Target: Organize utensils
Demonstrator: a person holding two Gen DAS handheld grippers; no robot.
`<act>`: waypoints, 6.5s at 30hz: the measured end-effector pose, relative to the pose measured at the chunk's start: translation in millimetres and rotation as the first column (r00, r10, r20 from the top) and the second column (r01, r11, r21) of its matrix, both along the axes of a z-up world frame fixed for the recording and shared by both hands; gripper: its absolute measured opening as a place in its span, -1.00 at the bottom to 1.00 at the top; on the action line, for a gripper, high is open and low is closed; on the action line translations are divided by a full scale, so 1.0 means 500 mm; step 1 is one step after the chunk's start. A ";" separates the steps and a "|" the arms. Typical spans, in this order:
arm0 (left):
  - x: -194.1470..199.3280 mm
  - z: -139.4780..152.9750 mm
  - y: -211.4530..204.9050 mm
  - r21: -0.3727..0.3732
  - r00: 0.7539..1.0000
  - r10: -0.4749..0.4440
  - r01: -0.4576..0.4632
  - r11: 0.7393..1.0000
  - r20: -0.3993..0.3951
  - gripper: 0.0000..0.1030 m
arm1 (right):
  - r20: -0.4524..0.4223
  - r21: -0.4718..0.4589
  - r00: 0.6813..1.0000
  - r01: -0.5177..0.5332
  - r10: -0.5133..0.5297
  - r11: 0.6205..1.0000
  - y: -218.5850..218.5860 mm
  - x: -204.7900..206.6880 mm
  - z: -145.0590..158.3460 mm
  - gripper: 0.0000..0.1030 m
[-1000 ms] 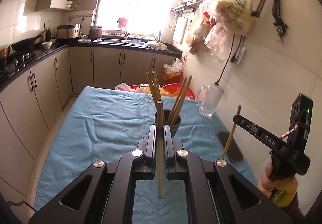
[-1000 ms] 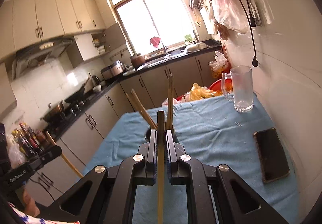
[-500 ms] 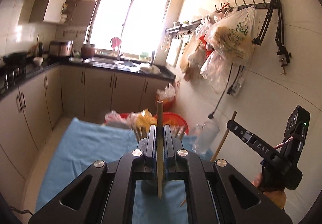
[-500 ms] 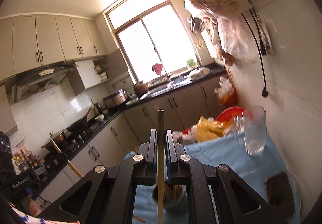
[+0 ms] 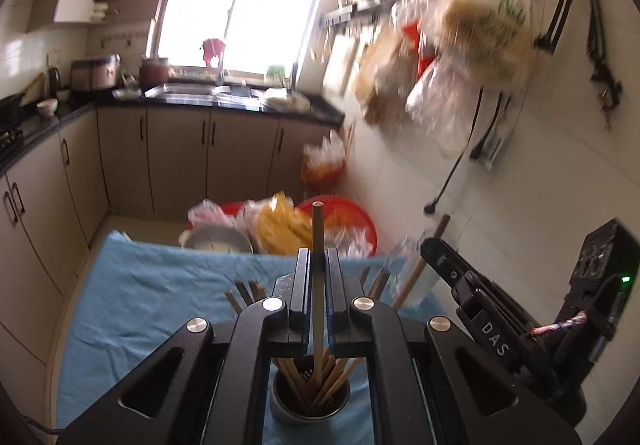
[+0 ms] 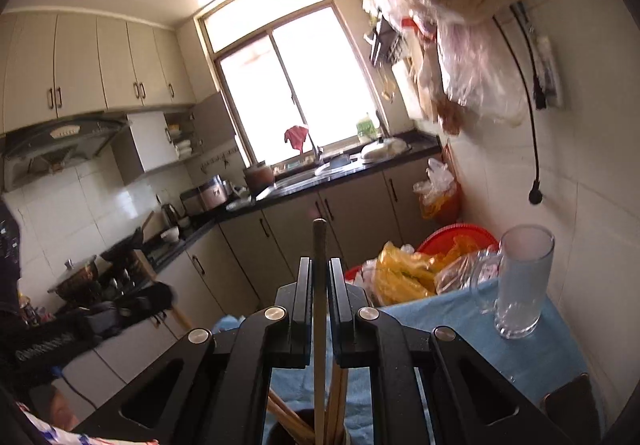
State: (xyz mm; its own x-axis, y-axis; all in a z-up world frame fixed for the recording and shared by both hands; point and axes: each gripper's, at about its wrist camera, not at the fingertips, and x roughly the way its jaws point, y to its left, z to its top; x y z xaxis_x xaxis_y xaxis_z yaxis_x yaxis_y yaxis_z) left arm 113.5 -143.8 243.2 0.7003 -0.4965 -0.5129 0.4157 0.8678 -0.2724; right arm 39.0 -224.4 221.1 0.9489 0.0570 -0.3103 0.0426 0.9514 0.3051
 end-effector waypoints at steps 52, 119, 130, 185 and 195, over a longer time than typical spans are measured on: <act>-0.109 -0.186 0.122 0.142 0.981 0.173 -0.160 0.977 -0.086 -0.22 | -0.286 0.032 0.955 -0.072 0.078 0.997 -0.025 0.010 -0.168 -0.59; -0.571 -0.110 0.091 0.325 0.916 0.326 -0.389 0.862 0.234 1.00 | -0.183 -0.205 0.979 0.055 -0.094 0.977 0.065 -0.496 -0.114 0.13; -0.562 -0.143 0.098 0.330 0.927 0.331 -0.372 0.867 0.175 1.00 | -0.182 -0.242 0.973 0.099 -0.145 0.965 0.056 -0.504 -0.122 0.20; -0.491 -0.232 0.096 0.338 0.956 0.291 -0.265 0.903 -0.029 1.00 | -0.212 -0.305 0.961 0.110 -0.180 0.946 0.079 -0.466 -0.164 0.32; -0.490 -0.235 0.099 0.332 0.956 0.292 -0.263 0.906 -0.039 1.00 | -0.205 -0.311 0.963 0.108 -0.178 0.944 0.081 -0.467 -0.163 0.33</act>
State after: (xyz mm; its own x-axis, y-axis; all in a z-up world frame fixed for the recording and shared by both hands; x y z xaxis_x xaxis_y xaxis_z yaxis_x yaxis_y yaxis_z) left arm -131.6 -94.4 125.8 0.7318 -0.0877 -0.6759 0.1327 0.9910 0.0151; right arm -194.4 -183.9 139.4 0.8424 -0.2010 -0.4999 0.2200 0.9753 -0.0215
